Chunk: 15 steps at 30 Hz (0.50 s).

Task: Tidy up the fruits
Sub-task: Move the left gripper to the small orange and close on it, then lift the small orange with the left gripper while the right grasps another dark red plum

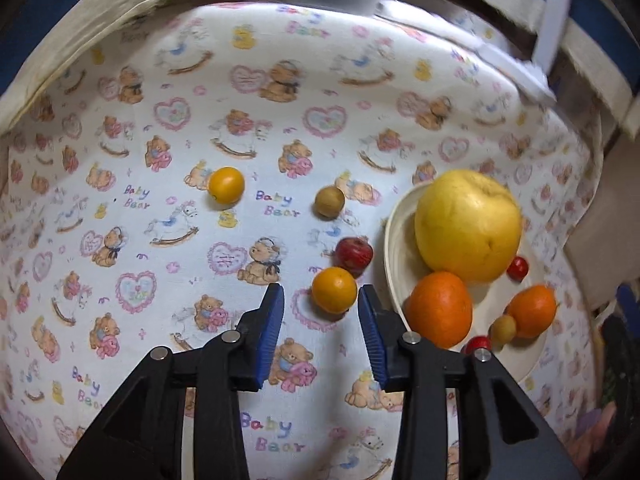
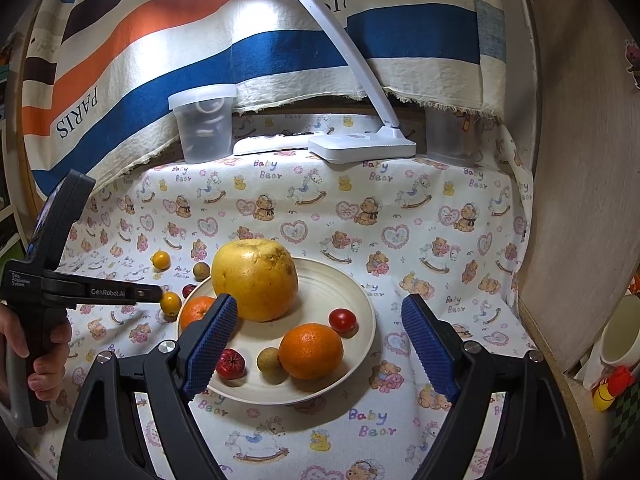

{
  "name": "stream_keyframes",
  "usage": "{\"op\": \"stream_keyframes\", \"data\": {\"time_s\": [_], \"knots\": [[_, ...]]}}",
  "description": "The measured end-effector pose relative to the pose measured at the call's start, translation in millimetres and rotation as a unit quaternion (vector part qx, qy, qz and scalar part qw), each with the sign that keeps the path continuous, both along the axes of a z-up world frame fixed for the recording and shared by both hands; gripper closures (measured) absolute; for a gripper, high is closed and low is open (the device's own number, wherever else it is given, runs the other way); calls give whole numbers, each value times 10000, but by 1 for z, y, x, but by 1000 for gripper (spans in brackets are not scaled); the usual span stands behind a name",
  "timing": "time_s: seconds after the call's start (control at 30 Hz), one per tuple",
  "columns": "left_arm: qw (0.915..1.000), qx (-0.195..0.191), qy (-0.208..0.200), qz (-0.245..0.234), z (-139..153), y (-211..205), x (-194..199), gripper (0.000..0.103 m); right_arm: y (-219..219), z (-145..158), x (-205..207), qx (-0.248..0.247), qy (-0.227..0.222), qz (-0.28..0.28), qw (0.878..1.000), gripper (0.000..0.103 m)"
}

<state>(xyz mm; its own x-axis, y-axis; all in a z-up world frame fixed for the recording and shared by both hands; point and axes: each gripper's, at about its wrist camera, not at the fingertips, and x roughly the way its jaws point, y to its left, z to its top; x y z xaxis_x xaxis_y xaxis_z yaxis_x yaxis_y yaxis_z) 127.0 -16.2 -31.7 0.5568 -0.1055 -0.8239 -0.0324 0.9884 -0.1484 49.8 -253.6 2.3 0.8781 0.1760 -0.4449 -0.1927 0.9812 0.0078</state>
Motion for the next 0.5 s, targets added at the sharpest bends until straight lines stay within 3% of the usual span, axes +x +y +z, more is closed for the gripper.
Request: {"op": "stream_keyframes", "data": {"time_s": [0.1,0.2,0.27,0.33,0.5], "knots": [[9997,157,190,-47,-7,-7,3,66,-1,0,0,4,19,-3,10000,18],[9996,-16,279,-13,-15,-7,9,66,-1,1,1,14,20,-1,10000,18],[9995,-85,303,-13,-19,-6,14,68,-1,0,0,4,17,-6,10000,18],[9995,-59,299,17,-22,-6,17,76,-1,1,1,3,18,-6,10000,18],[9998,-53,187,20,-16,-4,17,76,-2,0,0,1,10,-11,10000,18]]}}
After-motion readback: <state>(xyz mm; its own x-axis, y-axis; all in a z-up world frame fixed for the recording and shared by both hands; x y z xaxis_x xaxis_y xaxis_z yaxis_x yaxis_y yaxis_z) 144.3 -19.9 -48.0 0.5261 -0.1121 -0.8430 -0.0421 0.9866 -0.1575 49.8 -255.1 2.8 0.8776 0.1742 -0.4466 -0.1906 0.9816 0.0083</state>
